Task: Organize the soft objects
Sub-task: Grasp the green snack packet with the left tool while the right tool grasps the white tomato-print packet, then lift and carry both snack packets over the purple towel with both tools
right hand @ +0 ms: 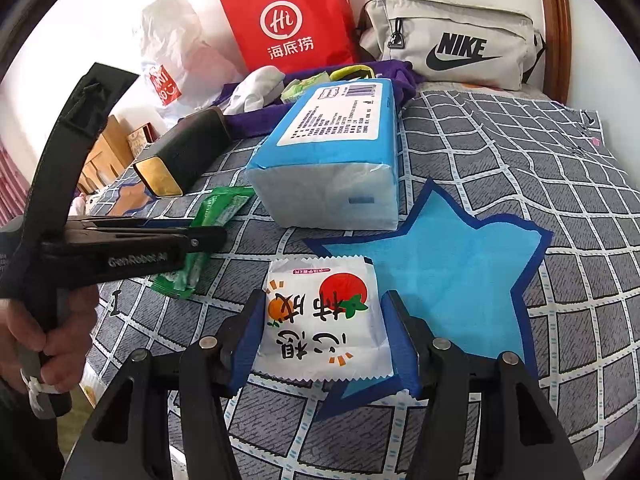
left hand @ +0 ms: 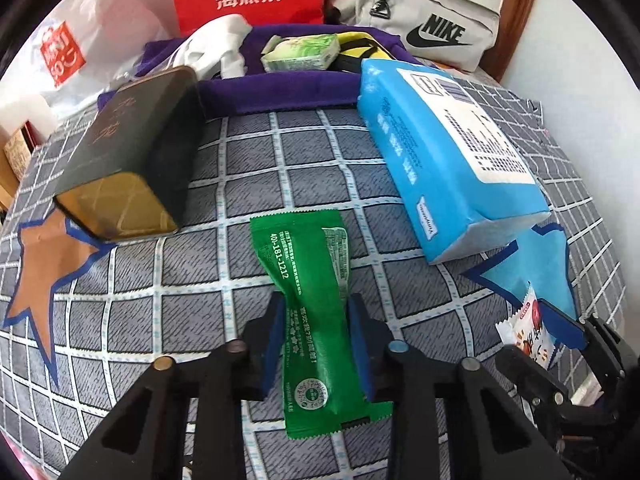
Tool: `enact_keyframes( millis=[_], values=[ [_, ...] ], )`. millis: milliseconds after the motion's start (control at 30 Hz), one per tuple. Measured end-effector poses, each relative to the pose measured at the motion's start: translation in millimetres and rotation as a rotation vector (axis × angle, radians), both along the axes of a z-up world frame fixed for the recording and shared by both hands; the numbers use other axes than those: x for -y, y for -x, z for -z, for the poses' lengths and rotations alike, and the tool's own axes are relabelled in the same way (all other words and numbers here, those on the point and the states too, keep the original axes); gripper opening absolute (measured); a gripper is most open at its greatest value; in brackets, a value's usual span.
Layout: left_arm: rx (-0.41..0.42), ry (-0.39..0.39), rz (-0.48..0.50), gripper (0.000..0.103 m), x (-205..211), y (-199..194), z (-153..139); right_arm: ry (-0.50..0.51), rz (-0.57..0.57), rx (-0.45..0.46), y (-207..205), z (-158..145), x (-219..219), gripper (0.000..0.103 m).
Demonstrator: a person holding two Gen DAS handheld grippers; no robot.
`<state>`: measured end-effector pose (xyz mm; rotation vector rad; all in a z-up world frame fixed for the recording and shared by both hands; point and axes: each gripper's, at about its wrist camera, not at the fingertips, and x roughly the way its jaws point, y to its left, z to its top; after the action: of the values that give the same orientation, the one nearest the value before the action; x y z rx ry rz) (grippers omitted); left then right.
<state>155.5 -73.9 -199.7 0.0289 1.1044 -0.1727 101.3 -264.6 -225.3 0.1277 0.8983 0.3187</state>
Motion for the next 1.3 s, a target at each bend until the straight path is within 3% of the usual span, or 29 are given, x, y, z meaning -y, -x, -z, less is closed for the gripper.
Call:
enact_keyframes(
  millis=[367, 467, 633, 1300],
  values=[
    [-0.023, 0.036, -0.114, 0.027, -60.6, 17.8, -2.6, 0.018, 0.023, -0.031, 1.2, -3.2, -1.5, 0.058],
    [-0.035, 0.091, -0.132, 0.027, -75.6, 19.4, -3.0, 0.013, 0.020, -0.028, 2.5, -8.1, -3.3, 0.058],
    [-0.018, 0.065, -0.153, 0.027, -83.3, 23.8, -7.1, 0.019, 0.025, -0.015, 3.3, -19.4, -6.0, 0.058],
    [0.071, 0.107, -0.181, 0.027, -105.3, 32.4, -53.4, 0.019, 0.016, 0.066, 4.1, -73.7, -8.5, 0.058]
  ],
)
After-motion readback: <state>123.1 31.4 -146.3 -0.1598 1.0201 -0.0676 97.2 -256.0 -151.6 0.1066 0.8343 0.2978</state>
